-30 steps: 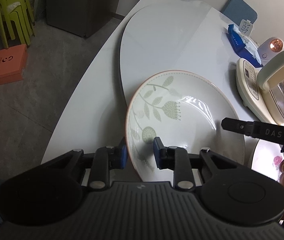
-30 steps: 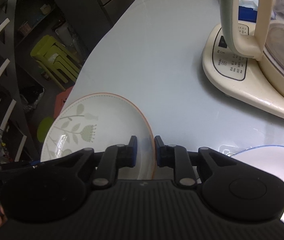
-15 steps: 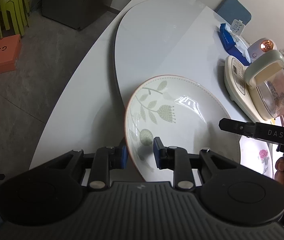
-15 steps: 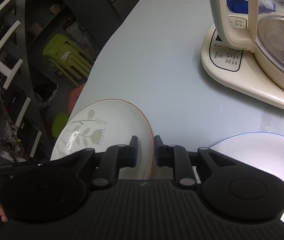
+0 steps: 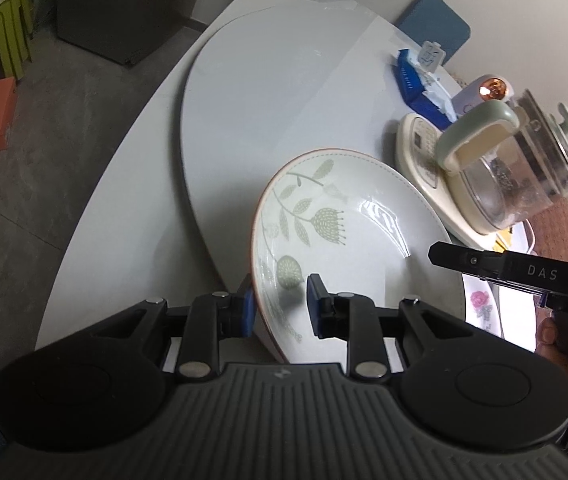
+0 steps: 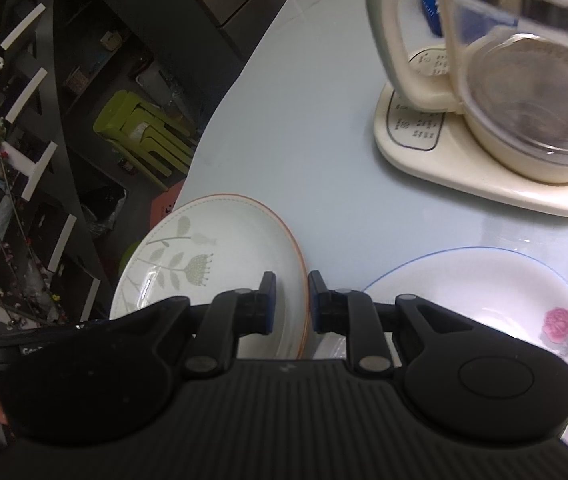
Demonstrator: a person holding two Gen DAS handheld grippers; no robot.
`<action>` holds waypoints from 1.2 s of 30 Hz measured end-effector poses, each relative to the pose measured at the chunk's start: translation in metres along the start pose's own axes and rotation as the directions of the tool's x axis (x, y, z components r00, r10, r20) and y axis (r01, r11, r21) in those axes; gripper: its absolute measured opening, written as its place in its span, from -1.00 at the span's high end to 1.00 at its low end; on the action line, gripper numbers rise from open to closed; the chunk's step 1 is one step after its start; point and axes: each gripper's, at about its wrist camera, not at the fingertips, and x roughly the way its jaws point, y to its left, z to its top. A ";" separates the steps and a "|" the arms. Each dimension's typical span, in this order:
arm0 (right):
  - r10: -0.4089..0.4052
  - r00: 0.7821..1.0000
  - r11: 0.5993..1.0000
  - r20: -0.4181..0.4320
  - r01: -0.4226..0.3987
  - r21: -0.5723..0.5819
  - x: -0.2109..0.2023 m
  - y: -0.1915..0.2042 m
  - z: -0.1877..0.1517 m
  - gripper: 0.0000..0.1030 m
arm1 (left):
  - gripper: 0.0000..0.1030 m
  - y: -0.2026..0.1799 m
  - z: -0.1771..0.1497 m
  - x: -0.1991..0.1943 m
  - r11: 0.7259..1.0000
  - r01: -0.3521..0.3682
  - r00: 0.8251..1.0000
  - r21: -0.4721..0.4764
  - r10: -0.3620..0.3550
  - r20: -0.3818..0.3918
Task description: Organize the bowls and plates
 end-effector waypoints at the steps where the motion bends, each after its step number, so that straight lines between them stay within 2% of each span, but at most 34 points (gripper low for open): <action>1: -0.003 1.000 1.000 0.010 0.003 0.003 -0.006 -0.001 -0.001 0.61 | 0.42 -0.006 0.000 -0.002 1.000 0.006 1.000 0.021 -0.006 0.001; 10: -0.053 0.994 0.998 0.096 0.049 0.047 -0.050 -0.027 -0.016 0.61 | 0.42 -0.058 -0.004 0.000 0.986 0.046 0.999 0.158 -0.044 -0.018; 19: -0.118 0.985 0.988 0.127 0.103 0.117 -0.079 -0.074 -0.039 0.61 | 0.42 -0.106 -0.026 0.040 0.972 0.079 0.993 0.223 -0.056 -0.107; 28: -0.150 0.976 0.977 0.159 0.121 0.176 -0.094 -0.111 -0.053 0.61 | 0.42 -0.142 -0.040 0.074 0.949 0.082 0.983 0.305 -0.027 -0.180; 36: -0.164 0.974 0.974 0.154 0.136 0.181 -0.089 -0.124 -0.063 0.61 | 0.42 -0.154 -0.044 0.087 0.939 0.058 0.979 0.339 0.012 -0.202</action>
